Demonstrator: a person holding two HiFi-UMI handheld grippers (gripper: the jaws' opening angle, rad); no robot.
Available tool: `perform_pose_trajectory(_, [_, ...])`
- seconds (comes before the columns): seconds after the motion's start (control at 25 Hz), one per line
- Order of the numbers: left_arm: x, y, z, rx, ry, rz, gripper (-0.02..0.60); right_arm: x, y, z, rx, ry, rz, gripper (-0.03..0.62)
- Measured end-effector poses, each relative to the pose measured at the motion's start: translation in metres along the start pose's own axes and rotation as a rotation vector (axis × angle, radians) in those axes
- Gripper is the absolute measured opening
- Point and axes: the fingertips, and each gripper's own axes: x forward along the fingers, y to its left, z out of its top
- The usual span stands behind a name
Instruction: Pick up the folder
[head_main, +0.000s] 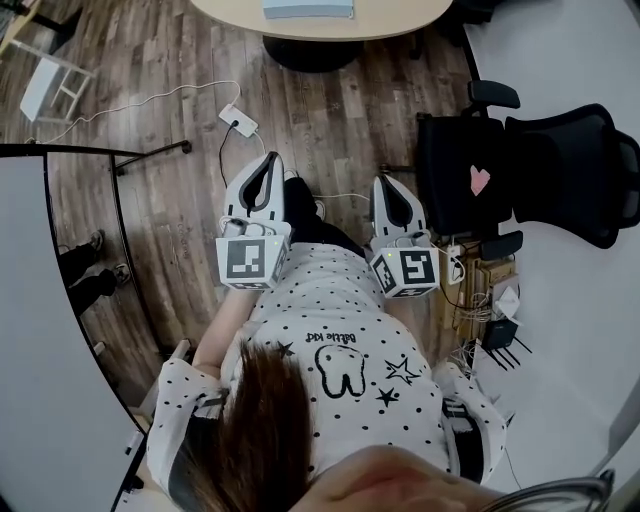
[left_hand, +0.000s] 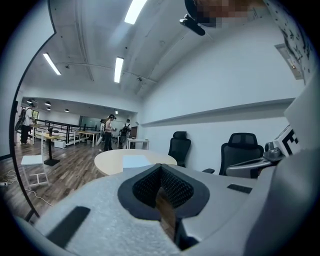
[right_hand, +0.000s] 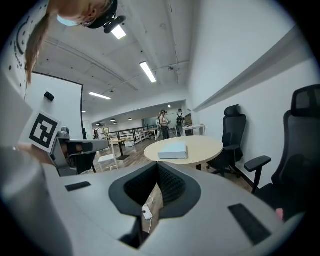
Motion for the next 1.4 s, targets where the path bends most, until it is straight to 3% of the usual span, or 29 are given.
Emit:
perform_pose_trajectory(0.48, [0.064,0.010,-0.002,-0.016,0.028,-0.029,0.017,0.053,-0.034,0.014,0.008,0.017,-0.023,0.005])
perform_pose_trajectory(1.0, [0.180,0.105,0.035,-0.014,0.004,-0.046,0.017,0.200,-0.038,0.069,-0.003,0.005,-0.015,0.006])
perform_pose_trajectory(1.4, [0.219,0.170,0.049,-0.009,-0.023,-0.023,0.017,0.276,-0.022,0.092,-0.015,0.001,0.010,0.005])
